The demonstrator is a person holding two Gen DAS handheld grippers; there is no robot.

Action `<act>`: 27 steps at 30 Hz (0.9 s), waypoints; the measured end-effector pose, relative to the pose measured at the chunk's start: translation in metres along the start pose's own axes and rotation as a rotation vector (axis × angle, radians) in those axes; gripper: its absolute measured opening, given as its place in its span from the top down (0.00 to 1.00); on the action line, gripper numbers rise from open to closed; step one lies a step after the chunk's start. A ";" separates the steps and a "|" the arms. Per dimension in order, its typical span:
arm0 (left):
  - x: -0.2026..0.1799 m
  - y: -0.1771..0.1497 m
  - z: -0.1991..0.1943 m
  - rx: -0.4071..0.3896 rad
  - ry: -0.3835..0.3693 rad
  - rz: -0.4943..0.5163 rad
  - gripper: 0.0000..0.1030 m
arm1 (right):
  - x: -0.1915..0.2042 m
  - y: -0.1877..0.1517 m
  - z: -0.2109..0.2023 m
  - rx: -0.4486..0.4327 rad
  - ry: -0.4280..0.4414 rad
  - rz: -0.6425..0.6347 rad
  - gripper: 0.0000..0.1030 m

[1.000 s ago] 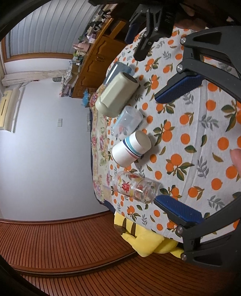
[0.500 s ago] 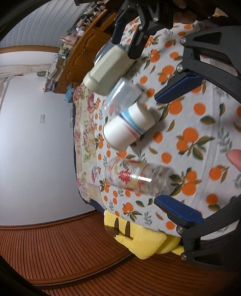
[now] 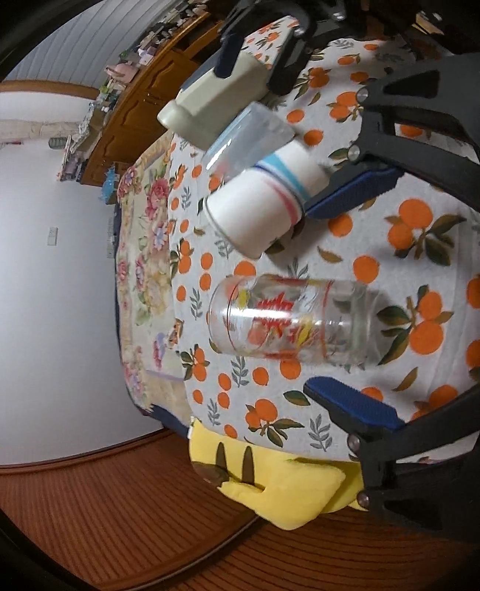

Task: Flip cup upright
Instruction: 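Move the left tool to the clear glass with red characters and close on it, then lift the clear glass off the bed with the left gripper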

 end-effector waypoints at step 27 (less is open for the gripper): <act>0.017 -0.015 0.019 0.077 -0.063 -0.108 0.45 | -0.011 0.000 -0.010 -0.005 -0.004 0.037 0.00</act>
Point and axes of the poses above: each gripper's, at about its wrist camera, not at the fingertips, and z roughly the way its jaws point, x to its left, y to its top, the point moved 7 cm from there along z, roughly the way its jaws point, and after that the axes turned 13 degrees about -y, right-handed, at the moved point
